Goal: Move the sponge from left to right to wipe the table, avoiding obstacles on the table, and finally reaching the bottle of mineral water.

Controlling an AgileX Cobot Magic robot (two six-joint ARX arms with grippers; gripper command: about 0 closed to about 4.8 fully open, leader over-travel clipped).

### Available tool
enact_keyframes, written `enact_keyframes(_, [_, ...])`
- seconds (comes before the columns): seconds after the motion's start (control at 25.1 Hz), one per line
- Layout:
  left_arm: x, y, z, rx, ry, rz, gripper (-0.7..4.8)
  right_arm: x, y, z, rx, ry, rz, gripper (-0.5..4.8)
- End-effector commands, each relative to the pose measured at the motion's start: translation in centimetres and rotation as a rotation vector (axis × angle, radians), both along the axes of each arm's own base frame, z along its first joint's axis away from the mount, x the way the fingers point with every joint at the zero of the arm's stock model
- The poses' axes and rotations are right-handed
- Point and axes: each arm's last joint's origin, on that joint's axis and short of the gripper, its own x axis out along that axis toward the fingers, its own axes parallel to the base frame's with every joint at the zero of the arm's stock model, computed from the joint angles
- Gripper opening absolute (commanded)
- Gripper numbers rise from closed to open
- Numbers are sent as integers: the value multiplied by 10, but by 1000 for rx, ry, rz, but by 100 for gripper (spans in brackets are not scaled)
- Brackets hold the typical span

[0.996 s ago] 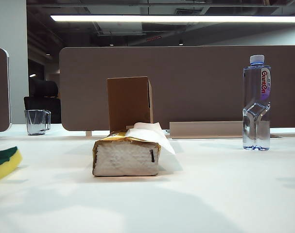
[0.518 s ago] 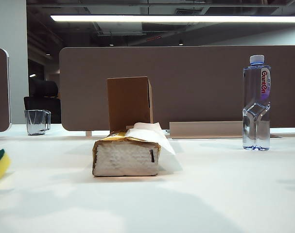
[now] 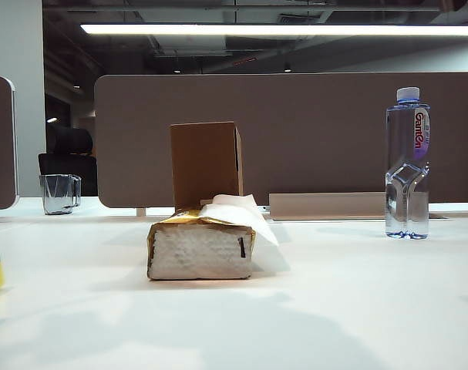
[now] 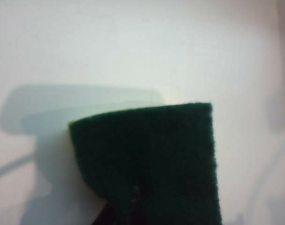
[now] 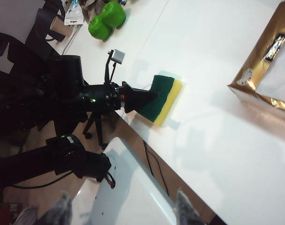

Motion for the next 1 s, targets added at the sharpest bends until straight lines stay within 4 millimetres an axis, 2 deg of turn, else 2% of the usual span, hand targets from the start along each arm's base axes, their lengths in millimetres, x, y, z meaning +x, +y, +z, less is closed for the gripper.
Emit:
enact_keyframes(0.04, [-4,-1,0,-15,18,6,-6,-5,-2,3,4,-11,9,283])
enact_keyframes(0.76, [-6,-1,-5,-7,36,22,-6,-19,-10,10,11,-32,6,283])
enact_keyframes(1.0, [-8,-13,-10,10,51,-23,-6,-18,-10,10,10,-33,5,283])
